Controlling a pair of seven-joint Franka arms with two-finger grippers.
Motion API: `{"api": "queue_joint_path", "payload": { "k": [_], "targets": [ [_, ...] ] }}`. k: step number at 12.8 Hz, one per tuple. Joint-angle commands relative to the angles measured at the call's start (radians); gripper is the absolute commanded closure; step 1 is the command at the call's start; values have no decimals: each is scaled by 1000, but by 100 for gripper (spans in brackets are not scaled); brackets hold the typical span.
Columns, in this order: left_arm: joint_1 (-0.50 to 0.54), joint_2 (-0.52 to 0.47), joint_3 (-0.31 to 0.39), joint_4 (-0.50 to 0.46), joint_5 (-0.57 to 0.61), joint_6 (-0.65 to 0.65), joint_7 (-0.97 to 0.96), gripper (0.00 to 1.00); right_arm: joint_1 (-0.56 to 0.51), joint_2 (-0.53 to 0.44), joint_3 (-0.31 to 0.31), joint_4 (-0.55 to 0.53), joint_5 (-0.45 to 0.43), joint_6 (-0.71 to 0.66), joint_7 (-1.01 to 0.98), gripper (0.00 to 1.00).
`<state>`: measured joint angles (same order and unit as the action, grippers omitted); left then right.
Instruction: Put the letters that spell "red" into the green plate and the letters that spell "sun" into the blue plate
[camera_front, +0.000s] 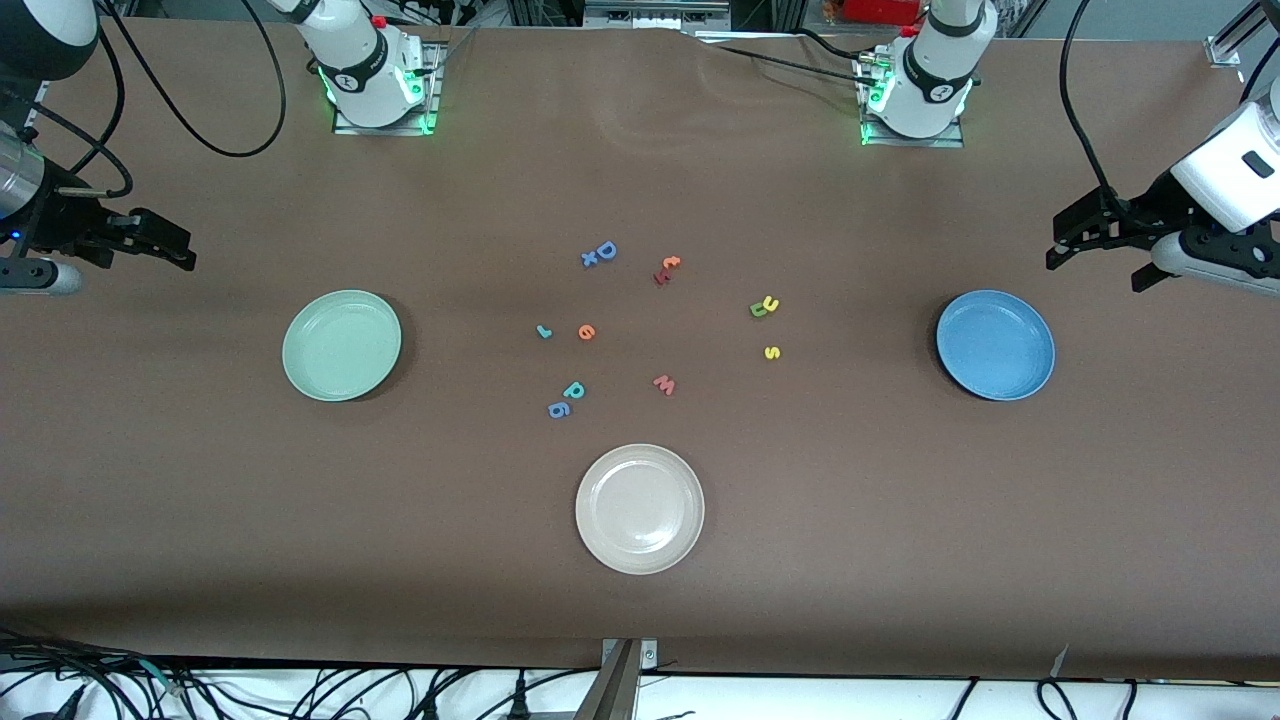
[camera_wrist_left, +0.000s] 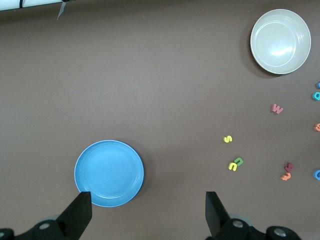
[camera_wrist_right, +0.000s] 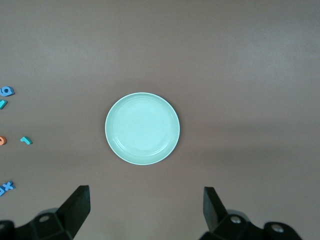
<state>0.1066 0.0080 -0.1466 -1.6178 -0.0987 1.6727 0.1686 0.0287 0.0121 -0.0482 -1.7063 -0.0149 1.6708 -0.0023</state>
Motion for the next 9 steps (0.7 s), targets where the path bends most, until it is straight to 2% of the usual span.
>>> {"api": "queue_joint_path", "payload": {
  "k": [1, 9],
  "targets": [
    [2, 6, -4, 27, 28, -19, -3, 0, -1, -11, 7, 2, -29, 0, 16, 0],
    [2, 6, -4, 27, 28, -19, -3, 0, 0, -11, 8, 4, -36, -2, 15, 0]
  ]
}}
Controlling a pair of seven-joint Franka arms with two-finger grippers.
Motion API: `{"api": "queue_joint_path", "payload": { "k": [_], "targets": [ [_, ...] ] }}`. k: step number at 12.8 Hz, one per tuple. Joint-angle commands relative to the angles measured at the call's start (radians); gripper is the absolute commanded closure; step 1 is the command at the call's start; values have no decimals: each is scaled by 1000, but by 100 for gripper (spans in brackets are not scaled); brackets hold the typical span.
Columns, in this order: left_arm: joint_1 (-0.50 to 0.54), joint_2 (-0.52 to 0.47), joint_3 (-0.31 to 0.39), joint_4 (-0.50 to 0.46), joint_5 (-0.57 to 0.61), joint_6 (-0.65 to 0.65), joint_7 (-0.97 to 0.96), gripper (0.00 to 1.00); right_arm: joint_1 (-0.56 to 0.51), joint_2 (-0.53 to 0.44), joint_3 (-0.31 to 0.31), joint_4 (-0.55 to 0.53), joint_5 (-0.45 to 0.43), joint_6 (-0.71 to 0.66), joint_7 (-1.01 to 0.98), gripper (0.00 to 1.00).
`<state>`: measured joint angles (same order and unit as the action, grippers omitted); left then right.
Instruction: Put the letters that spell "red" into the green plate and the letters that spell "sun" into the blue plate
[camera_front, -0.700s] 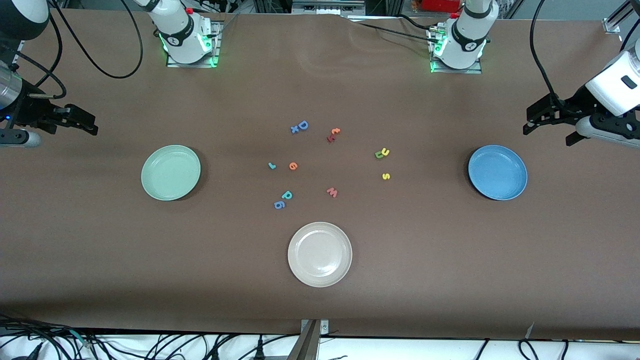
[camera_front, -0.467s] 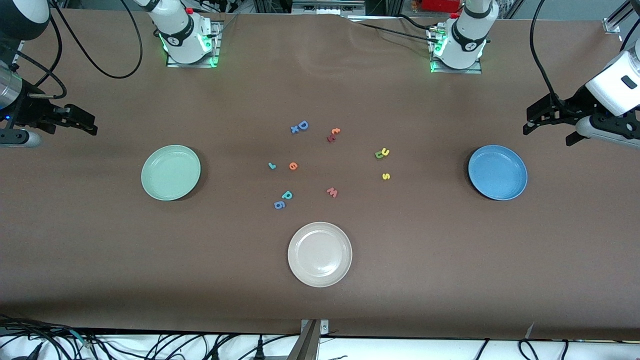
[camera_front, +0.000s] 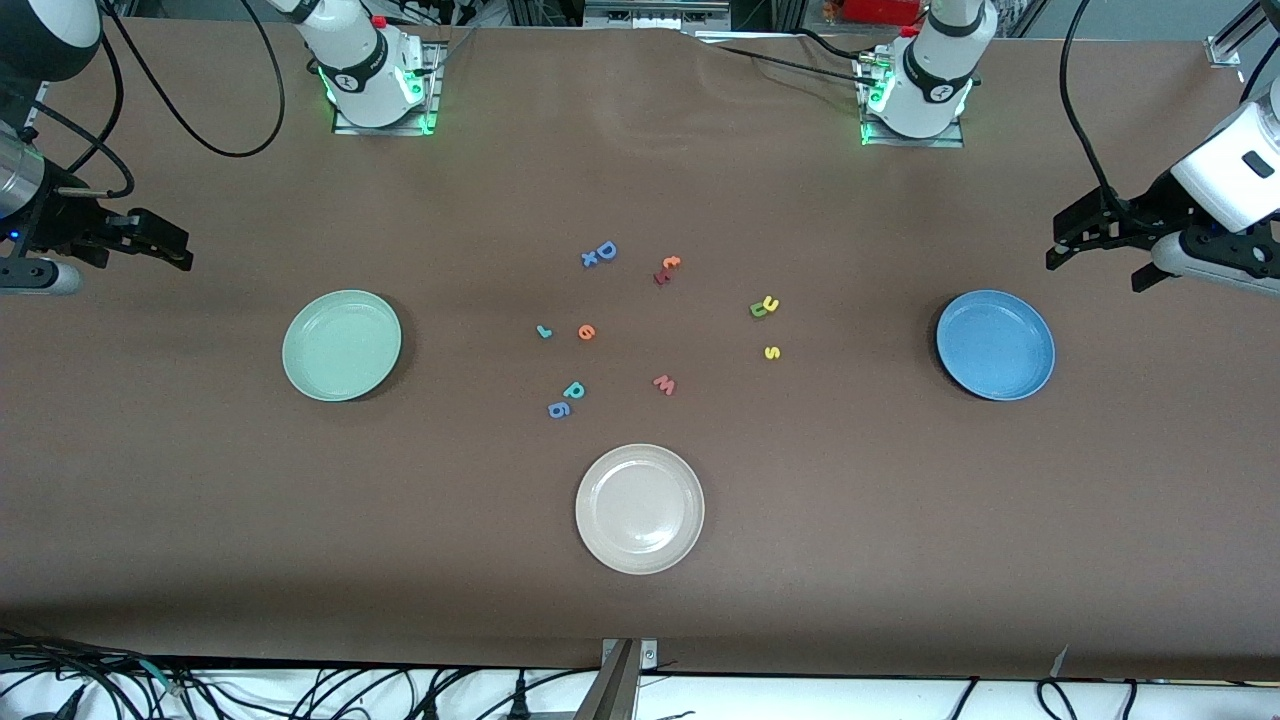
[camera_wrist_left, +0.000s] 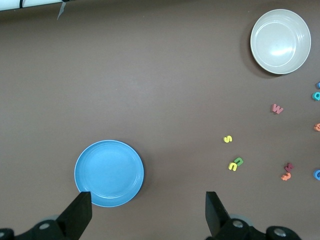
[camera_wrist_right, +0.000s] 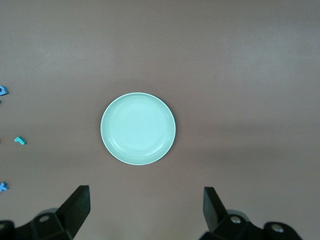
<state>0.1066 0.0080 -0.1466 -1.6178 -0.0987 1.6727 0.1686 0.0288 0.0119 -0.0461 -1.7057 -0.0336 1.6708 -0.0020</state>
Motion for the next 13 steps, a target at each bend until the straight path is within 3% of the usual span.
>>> {"api": "queue_joint_path", "payload": {
  "k": [1, 13],
  "targets": [
    [2, 6, -4, 27, 28, -19, -3, 0, 0, -10, 6, 1, -17, -3, 11, 0],
    [2, 6, -4, 27, 28, -19, -3, 0, 0, -10, 6, 9, -15, -5, 7, 0]
  ]
}}
